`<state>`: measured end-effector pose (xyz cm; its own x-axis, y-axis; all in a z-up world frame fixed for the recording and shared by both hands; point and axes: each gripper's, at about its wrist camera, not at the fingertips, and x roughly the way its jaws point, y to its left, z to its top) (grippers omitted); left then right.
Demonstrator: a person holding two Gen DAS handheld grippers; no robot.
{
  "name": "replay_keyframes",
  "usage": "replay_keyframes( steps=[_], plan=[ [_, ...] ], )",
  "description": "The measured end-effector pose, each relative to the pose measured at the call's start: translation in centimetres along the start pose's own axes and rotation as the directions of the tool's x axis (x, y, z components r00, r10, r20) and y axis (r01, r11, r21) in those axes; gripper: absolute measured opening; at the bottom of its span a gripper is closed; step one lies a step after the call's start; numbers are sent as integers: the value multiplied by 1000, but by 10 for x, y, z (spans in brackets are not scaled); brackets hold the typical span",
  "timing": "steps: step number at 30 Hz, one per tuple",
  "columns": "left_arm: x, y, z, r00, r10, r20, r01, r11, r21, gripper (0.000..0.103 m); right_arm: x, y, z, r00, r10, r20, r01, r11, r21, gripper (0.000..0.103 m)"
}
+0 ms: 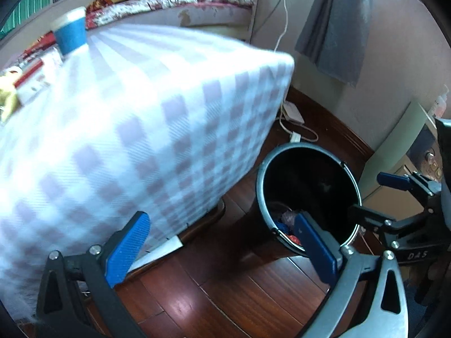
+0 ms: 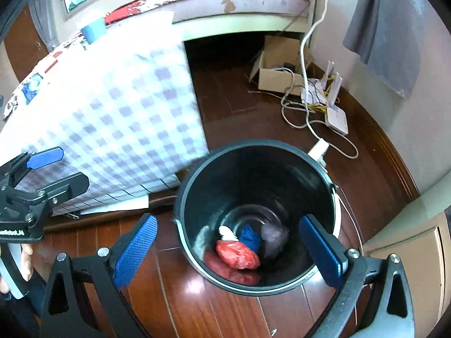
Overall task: Collect trash
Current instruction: 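Grasp the blue tin with the left tool while the right tool grasps the milk carton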
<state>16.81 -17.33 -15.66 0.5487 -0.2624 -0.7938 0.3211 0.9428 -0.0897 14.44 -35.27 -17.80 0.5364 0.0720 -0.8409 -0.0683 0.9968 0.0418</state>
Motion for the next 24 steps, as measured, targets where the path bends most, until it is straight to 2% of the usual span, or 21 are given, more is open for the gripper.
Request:
replay_keyframes(
  steps=[8,13,16,20,24],
  plan=[
    [-49,27,-2,996,28,86,-27,999,-17,102,-26,33,18,995,55,80,-54,998,-16,102],
    [-82,57,-2,986,37,160,-23,996,-90,102,-42,63,35,985,98,142,-93,995,-43,102],
    [-96,73,-2,978,83,191,-59,990,-129,102,-51,83,47,975,127,180,-118,991,-64,102],
    [-112,99,-5,959,180,221,-144,975,-169,102,-57,112,65,965,154,210,-138,986,-91,102],
    [-123,130,-10,938,262,227,-211,951,-224,102,-56,144,81,962,195,190,-174,977,-123,102]
  ],
)
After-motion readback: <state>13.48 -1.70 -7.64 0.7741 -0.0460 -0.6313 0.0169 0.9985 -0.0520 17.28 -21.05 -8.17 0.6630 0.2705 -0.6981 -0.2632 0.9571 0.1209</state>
